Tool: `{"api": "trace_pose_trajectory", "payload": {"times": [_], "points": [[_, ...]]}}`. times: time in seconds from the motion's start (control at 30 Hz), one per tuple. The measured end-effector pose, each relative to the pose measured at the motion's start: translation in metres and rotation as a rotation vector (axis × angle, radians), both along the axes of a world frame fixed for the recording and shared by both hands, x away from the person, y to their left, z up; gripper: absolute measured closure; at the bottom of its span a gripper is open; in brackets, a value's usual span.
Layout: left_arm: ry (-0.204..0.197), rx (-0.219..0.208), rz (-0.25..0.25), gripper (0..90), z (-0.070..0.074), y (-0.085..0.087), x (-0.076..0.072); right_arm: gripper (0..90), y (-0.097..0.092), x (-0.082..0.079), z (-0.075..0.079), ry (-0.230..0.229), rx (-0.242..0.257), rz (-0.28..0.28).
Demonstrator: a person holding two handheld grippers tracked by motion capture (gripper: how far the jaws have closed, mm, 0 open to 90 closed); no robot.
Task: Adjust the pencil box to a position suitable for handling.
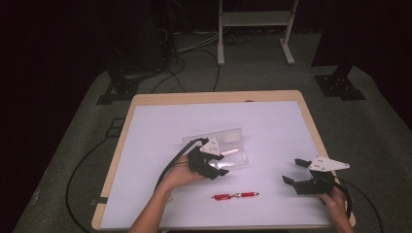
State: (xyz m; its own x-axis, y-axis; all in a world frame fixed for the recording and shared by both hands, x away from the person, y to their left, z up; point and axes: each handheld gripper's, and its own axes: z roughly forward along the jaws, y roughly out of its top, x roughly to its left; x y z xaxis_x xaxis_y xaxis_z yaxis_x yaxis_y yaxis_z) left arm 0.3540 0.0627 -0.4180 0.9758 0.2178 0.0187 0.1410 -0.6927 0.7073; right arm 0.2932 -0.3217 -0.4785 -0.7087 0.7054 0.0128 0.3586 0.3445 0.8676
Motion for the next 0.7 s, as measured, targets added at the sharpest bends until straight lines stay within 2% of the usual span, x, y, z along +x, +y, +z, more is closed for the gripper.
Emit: {"api": "trace_pose_trajectory", "payload": {"times": [0.17,0.7], "points": [[0.02,-0.002,-0.004,35.9,-0.001,-0.003,-0.005,13.8,0.0,0.0,0.0,0.0,0.0,0.0],[0.023,-0.01,-0.028,28.7,-0.007,-0.009,-0.02,13.8,0.0,0.0,0.0,0.0,0.002,0.0]]}}
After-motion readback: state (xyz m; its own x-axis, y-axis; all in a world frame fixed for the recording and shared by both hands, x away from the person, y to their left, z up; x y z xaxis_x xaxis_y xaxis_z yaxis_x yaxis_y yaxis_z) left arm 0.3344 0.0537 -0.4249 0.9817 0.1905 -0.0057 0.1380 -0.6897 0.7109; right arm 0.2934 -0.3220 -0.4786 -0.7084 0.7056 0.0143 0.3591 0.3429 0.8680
